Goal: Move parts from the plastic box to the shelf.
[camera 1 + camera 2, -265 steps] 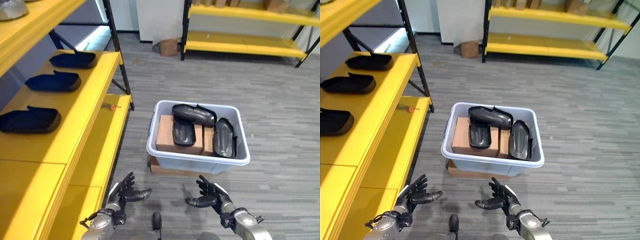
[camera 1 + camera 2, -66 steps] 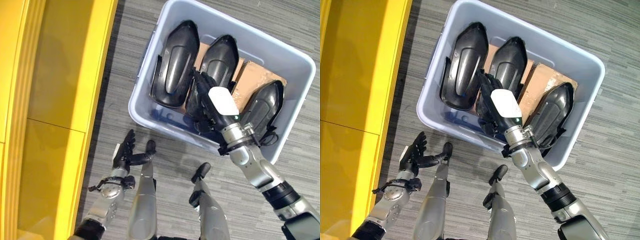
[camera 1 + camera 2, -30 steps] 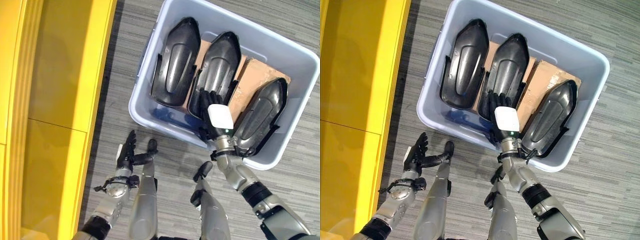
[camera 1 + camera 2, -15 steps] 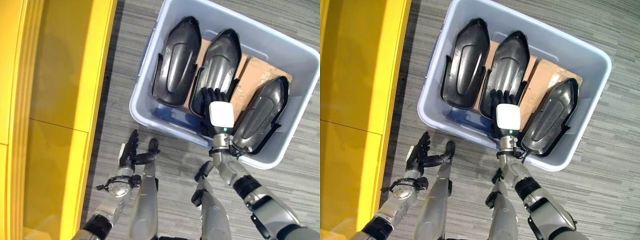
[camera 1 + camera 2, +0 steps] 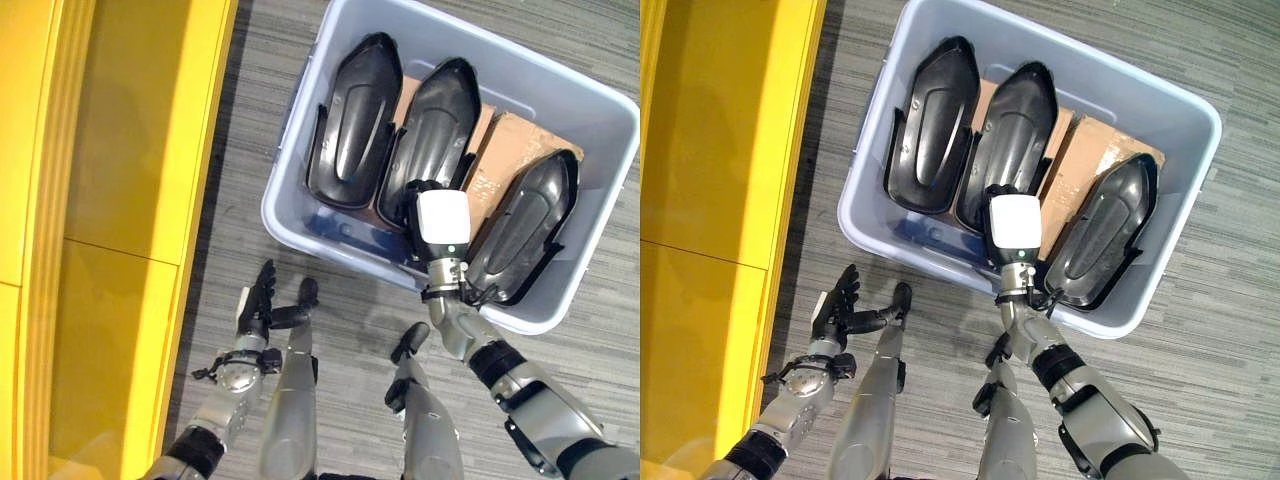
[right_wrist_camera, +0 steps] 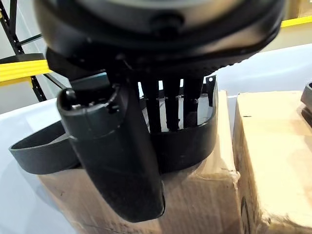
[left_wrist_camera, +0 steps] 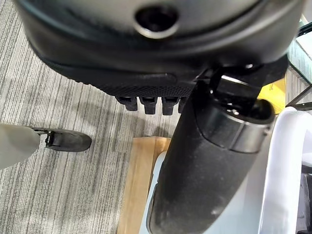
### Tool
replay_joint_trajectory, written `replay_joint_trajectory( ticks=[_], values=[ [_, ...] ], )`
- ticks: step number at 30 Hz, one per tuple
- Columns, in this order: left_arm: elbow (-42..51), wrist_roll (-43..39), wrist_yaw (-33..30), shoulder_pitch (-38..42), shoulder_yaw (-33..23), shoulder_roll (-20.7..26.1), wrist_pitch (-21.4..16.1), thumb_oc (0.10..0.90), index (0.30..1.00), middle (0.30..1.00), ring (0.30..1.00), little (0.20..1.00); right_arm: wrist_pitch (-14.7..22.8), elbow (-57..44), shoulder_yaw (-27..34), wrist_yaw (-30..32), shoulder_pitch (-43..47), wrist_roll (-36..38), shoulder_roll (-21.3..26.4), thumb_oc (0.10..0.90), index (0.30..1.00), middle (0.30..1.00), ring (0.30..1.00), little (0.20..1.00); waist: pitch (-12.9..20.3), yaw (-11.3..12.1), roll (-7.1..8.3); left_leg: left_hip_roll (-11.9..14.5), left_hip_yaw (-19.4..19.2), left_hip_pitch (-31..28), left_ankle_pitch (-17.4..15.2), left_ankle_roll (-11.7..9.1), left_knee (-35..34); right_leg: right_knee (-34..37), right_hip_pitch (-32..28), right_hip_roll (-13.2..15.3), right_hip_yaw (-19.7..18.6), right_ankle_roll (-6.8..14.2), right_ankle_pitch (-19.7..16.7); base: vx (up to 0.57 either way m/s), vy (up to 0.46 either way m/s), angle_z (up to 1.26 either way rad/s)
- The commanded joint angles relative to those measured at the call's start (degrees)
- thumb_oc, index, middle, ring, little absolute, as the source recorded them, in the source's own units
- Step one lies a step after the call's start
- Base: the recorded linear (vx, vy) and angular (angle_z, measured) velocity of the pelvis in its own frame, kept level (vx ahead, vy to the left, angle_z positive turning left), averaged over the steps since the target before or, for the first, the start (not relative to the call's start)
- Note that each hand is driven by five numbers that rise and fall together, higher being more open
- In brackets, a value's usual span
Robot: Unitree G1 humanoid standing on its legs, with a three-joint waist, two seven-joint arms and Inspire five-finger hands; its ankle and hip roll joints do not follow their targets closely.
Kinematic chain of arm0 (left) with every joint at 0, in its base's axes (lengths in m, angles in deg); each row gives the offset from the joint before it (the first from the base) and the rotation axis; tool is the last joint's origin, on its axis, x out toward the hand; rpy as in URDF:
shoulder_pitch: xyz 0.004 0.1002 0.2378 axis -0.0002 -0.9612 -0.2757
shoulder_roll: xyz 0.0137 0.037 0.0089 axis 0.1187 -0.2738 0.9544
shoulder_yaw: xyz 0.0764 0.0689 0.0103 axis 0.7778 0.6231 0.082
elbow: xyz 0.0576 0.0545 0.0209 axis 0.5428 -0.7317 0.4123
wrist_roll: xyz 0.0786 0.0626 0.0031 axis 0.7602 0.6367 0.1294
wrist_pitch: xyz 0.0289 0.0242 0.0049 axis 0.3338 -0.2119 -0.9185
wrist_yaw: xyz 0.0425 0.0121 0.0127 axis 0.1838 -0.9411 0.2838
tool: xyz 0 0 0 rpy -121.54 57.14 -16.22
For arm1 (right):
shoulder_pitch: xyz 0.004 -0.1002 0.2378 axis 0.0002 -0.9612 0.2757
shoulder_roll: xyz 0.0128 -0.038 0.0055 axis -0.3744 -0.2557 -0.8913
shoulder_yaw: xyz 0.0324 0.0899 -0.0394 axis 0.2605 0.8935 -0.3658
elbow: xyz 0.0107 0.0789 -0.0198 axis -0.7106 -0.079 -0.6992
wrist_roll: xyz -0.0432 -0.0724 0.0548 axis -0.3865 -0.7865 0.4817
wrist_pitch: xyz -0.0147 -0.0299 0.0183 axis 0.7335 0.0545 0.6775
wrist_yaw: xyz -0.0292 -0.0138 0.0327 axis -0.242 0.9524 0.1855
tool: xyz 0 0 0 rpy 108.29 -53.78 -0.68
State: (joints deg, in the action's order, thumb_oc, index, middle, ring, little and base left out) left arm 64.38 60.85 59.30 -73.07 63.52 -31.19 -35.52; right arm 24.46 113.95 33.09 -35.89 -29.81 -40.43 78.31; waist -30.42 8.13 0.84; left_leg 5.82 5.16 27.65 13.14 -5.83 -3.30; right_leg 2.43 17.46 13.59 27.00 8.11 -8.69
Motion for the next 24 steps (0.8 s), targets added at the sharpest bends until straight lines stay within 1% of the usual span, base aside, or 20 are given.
replay_joint_trajectory(
  ticks=[1,5,7,10,13,14,20,23,24],
  values=[
    [0.8,-0.3,-0.9,0.3,0.7,-0.8,-4.0,0.900,1.000,1.000,1.000,1.000,1.7,2.1,-0.1,-5.6,-1.8,4.9,-1.1,0.400,0.300,0.300,0.300,0.300,0.6,1.2,-0.35,1.1,-4.1,-4.2,-3.6,1.2,-1.7,-5.4,-0.7,3.4,-1.4,3.2,1.9,0.00,0.000,0.00],
    [0.4,0.2,-1.1,0.5,0.1,-0.7,-3.9,0.900,1.000,1.000,1.000,1.000,1.9,-1.8,1.0,-6.0,-3.5,4.2,0.7,0.400,0.300,0.300,0.300,0.300,0.6,0.8,0.18,1.2,-4.2,-5.5,-3.8,1.1,-1.7,-5.2,-2.0,3.3,-1.4,3.2,1.9,0.00,0.000,0.00],
    [0.4,0.6,-1.2,0.5,-0.4,-0.5,-3.7,0.900,1.000,1.000,1.000,1.000,2.0,-5.4,2.6,-5.6,-4.8,3.7,2.7,0.400,0.300,0.300,0.300,0.300,0.6,0.4,0.52,1.4,-4.4,-6.9,-3.9,1.1,-1.7,-5.1,-3.2,3.3,-1.5,3.3,1.9,0.00,0.000,0.00],
    [0.0,0.8,-1.1,0.5,-0.6,-0.6,-3.6,0.900,1.000,1.000,1.000,1.000,2.0,-7.8,3.9,-5.3,-5.7,3.4,4.1,0.400,0.300,0.300,0.300,0.300,1.2,0.1,0.86,1.4,-4.4,-7.5,-3.9,1.1,-1.7,-4.7,-3.9,3.1,-1.8,3.3,1.7,0.00,0.000,0.00],
    [-0.7,0.9,-0.9,0.2,-1.2,-0.7,-3.3,0.900,1.000,1.000,1.000,1.000,2.0,-11.8,6.2,-4.9,-7.6,2.6,6.6,0.400,0.300,0.300,0.300,0.300,3.1,-0.5,1.67,1.9,-4.9,-9.2,-4.5,0.9,-1.7,-4.3,-5.5,2.9,-2.1,3.3,2.0,0.00,0.000,0.00],
    [-0.7,0.9,-0.9,0.2,-1.2,-0.7,-3.3,0.900,1.000,1.000,1.000,1.000,2.0,-11.9,6.2,-5.0,-7.7,2.6,6.7,0.400,0.300,0.300,0.300,0.300,3.1,-0.5,1.65,1.8,-4.8,-9.1,-4.3,1.0,-1.7,-4.1,-5.5,2.9,-2.1,3.2,1.8,0.00,0.000,0.00],
    [-0.6,1.3,0.1,-1.4,-3.1,-0.4,-2.5,0.900,1.000,1.000,1.000,1.000,2.5,-18.3,10.0,-7.5,-10.7,2.0,10.5,0.400,0.300,0.300,0.300,0.300,6.2,-1.4,3.06,2.5,-5.5,-12.1,-5.3,1.1,-1.7,-3.5,-7.9,2.5,-2.8,3.2,2.3,0.03,-0.011,-0.06],
    [0.2,2.0,1.2,-3.2,-4.7,0.3,-1.9,0.900,1.000,1.000,1.000,1.000,3.2,-21.6,13.4,-7.8,-12.3,2.2,12.9,0.400,0.300,0.300,0.300,0.300,8.4,-1.7,3.91,2.8,-6.0,-14.0,-5.9,1.2,-1.6,-3.1,-9.5,2.2,-3.1,3.2,2.7,0.03,-0.025,-0.06],
    [0.2,2.0,1.2,-3.3,-4.6,0.3,-1.9,0.900,1.000,1.000,1.000,1.000,3.2,-21.8,13.5,-7.9,-12.5,2.2,12.9,0.400,0.300,0.300,0.300,0.300,8.4,-1.7,3.89,2.9,-6.0,-14.1,-5.9,1.2,-1.6,-3.1,-9.6,2.2,-3.1,3.2,2.7,0.04,-0.030,-0.10]
  ],
)
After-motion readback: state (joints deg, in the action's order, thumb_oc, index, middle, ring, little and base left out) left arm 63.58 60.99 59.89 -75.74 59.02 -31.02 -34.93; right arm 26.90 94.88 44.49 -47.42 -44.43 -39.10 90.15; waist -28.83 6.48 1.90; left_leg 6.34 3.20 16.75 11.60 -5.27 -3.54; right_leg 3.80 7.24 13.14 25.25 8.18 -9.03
